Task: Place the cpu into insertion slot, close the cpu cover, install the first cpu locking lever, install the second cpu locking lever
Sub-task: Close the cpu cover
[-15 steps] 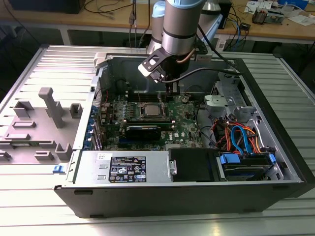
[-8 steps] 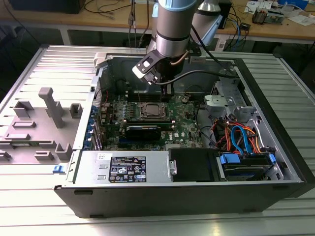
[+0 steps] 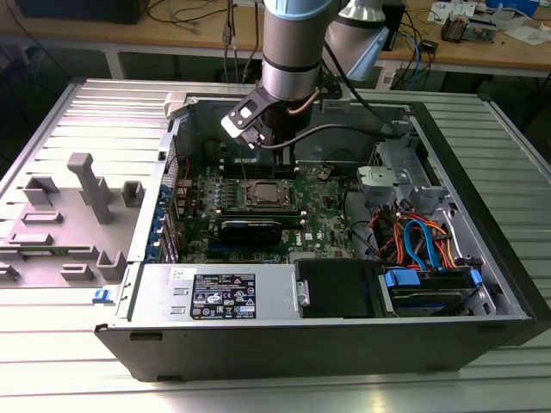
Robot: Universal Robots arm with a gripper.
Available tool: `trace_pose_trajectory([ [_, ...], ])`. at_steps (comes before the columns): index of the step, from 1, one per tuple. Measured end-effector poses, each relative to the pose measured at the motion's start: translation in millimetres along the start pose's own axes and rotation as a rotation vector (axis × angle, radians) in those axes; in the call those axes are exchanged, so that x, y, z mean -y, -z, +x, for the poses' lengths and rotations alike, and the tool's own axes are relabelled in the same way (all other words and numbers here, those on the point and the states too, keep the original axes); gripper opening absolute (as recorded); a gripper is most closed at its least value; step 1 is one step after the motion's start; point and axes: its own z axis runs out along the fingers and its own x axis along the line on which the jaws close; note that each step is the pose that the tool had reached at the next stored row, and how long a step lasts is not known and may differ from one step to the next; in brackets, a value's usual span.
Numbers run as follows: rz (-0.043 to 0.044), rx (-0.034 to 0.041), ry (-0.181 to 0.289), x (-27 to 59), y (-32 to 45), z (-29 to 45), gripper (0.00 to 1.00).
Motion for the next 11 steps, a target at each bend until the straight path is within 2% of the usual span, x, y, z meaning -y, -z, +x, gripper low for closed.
trace_pose_trajectory([
  [6,0.0000,-0.0001,0.000,16.9,-0.5,0.4,0.11],
  [11,0.0001,-0.0001,0.000,18.0,-0.5,0.4,0.11],
])
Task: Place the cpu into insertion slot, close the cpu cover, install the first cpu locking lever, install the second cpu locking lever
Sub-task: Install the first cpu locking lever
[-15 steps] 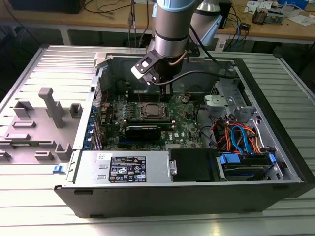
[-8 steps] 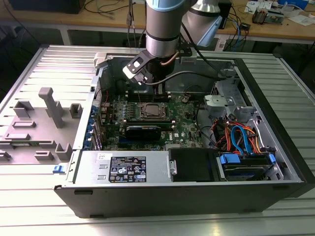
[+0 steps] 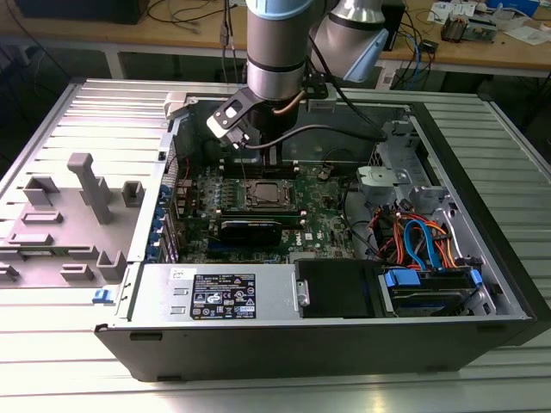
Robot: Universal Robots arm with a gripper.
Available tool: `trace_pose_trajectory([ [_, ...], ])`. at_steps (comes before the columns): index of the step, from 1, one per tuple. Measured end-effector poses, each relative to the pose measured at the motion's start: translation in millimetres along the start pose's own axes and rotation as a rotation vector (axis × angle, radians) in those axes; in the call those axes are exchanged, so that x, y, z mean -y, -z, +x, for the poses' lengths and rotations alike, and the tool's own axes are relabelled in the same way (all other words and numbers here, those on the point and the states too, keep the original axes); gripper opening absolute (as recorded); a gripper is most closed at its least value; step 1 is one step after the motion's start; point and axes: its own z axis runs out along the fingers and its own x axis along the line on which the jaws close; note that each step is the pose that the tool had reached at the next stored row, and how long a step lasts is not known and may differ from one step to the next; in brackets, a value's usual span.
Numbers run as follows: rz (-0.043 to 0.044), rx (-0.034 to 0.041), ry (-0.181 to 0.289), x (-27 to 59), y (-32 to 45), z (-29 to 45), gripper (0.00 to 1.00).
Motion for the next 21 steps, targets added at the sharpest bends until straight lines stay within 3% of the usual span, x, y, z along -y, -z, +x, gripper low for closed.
trace_pose_trajectory([
  [14,0.0001,0.0001,0.002,0.2,0.2,0.0,0.11],
  [21,0.0034,-0.0005,0.066,0.2,3.1,0.1,0.11],
])
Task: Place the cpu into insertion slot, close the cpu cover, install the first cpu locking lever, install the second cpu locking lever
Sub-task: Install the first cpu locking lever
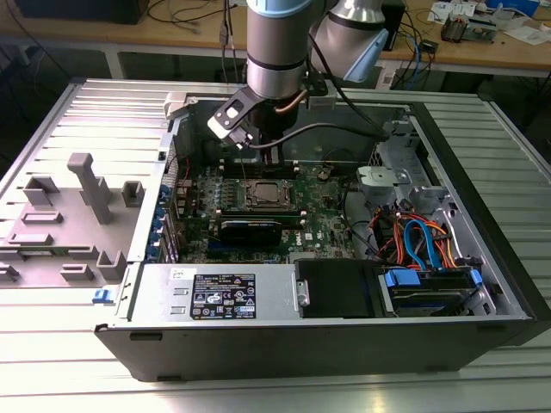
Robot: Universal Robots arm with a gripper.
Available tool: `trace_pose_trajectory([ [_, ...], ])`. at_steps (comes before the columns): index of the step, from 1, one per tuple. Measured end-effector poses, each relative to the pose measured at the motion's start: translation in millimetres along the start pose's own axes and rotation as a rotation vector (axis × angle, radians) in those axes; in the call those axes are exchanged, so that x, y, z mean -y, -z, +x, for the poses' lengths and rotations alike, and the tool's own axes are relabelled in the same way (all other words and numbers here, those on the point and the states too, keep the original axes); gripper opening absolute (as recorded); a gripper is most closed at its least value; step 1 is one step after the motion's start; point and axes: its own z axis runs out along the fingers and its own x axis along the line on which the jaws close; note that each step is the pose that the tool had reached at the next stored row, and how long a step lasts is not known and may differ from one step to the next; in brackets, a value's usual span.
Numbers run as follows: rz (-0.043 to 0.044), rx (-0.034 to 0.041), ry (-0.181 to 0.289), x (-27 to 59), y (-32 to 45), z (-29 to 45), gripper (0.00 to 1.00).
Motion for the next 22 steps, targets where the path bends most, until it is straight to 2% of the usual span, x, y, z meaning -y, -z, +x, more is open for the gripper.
trace_pose_trajectory([
  [7,0.0010,-0.0003,0.020,-0.1,7.9,0.4,0.11],
  [15,0.0056,-0.0011,0.108,-0.1,8.5,0.4,0.11],
  [22,0.0062,-0.0013,0.120,-0.1,8.4,0.4,0.11],
])
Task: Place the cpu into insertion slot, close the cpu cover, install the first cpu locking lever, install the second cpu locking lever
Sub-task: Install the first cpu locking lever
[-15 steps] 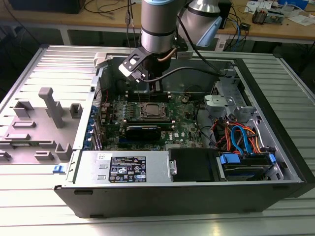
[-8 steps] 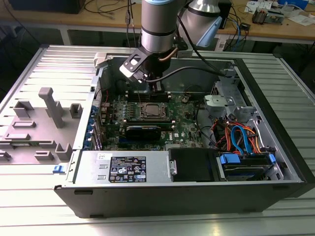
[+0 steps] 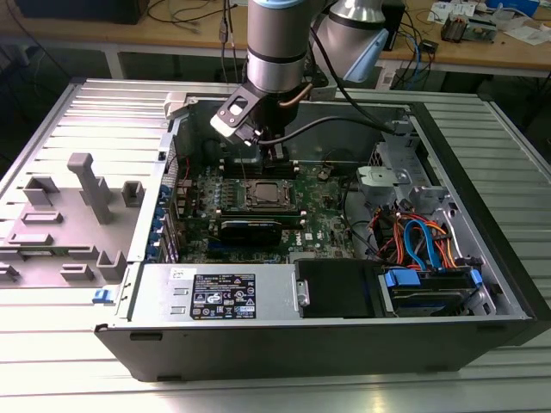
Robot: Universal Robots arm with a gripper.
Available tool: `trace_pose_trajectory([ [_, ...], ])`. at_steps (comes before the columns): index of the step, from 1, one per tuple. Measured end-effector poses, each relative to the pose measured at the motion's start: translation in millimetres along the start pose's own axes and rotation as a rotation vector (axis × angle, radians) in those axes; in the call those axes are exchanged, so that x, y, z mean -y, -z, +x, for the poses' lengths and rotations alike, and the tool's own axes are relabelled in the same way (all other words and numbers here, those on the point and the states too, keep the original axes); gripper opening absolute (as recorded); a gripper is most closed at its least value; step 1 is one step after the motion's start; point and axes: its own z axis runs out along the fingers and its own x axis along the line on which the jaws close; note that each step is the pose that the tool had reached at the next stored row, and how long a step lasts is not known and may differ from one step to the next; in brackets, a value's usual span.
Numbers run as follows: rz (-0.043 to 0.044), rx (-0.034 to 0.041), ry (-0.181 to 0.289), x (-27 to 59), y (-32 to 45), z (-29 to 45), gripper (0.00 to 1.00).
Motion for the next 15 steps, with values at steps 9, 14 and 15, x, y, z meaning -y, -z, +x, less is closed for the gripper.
trace_pose_trajectory([
  [9,-0.0001,-0.0001,0.001,0.0,0.0,0.0,0.11],
  [14,0.0034,-0.0004,0.061,1.8,-0.6,0.4,0.11],
  [15,0.0045,-0.0006,0.081,1.9,-0.6,0.4,0.11],
])
